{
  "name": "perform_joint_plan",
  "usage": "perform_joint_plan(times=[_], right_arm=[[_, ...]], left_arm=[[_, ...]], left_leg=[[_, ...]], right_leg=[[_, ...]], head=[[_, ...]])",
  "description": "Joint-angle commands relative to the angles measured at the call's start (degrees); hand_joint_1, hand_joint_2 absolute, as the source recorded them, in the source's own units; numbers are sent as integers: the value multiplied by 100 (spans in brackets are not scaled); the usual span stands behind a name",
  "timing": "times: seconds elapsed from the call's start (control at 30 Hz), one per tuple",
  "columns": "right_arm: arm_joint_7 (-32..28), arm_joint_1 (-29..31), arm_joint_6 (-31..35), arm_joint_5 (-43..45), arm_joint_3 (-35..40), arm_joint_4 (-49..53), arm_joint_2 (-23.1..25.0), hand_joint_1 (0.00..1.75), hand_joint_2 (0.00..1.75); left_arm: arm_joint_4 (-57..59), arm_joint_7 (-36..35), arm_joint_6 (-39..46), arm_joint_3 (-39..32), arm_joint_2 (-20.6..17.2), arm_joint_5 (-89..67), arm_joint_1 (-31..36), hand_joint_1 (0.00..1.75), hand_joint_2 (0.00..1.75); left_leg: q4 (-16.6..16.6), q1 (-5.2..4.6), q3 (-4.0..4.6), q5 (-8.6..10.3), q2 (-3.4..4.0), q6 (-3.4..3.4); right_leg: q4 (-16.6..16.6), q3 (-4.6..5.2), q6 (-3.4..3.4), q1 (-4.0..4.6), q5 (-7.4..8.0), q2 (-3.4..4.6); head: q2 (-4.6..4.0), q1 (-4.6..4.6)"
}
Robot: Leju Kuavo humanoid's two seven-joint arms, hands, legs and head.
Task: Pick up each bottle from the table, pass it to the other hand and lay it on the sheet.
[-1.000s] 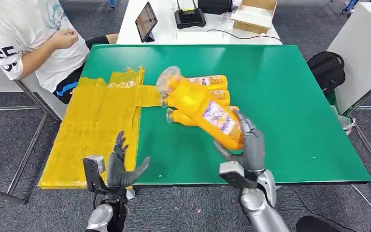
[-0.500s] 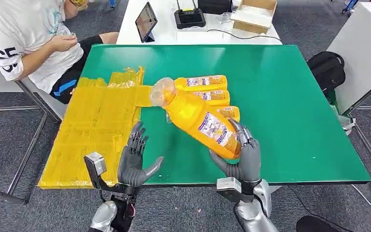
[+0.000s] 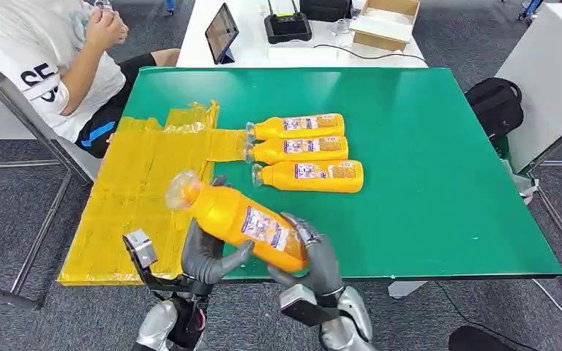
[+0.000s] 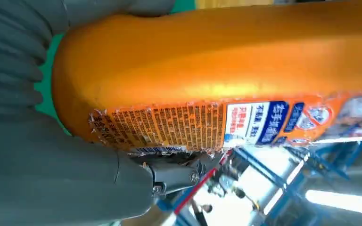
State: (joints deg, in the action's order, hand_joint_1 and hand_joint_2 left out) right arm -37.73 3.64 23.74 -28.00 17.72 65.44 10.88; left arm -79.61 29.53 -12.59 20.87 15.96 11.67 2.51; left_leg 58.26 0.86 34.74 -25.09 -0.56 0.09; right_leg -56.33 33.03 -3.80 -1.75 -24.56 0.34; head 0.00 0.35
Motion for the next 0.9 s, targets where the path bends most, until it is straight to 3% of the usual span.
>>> perform_joint_plan(times=[0.03, 0.47, 0.5, 0.53, 0.63, 0.67, 0.9], right_arm=[[13, 315, 114, -195, 539, -819, 30, 175, 175], [176, 382, 42, -280, 840, -1138, -3, 175, 175], [197, 384, 25, -274, 838, -1180, -8, 175, 175], [197, 384, 25, -274, 838, -1180, -8, 175, 175], [192, 384, 31, -274, 836, -1197, -14, 175, 175], [194, 386, 10, -252, 823, -1208, -8, 175, 175], [238, 388, -16, -291, 822, -1342, -5, 175, 175]], left_arm=[[570, -160, -36, 107, -158, 27, 293, 0, 175], [628, -246, -368, -31, -104, 471, 268, 0, 175], [593, -230, -432, -42, -90, 535, 245, 42, 175], [593, -230, -432, -42, -90, 535, 245, 112, 175], [568, -231, -436, -46, -93, 540, 236, 112, 175], [575, -244, -542, -62, -83, 683, 233, 175, 175], [546, -269, -718, -72, -96, 971, 210, 175, 175]], left_leg=[[-9, 4, -25, -4, 12, 5], [-9, 6, -28, -6, 10, 5], [-8, 4, -23, -4, 9, 4], [-7, 3, -18, -3, 4, 4], [-8, 5, -20, -3, 5, 4], [-5, 0, -7, 0, 1, 2], [-5, 2, -12, -1, 0, 2]], right_leg=[[13, -24, 20, 8, 1, 4], [16, -28, 23, 12, -1, 1], [12, -22, 19, 9, 0, 0], [10, -18, 17, 6, -1, -4], [13, -21, 18, 8, 0, -2], [6, -7, 8, 2, 0, -3], [8, -11, 12, 5, -1, -6]], head=[[0, 0], [0, 0], [0, -2], [0, 0], [0, -2], [0, 0], [0, -2]])
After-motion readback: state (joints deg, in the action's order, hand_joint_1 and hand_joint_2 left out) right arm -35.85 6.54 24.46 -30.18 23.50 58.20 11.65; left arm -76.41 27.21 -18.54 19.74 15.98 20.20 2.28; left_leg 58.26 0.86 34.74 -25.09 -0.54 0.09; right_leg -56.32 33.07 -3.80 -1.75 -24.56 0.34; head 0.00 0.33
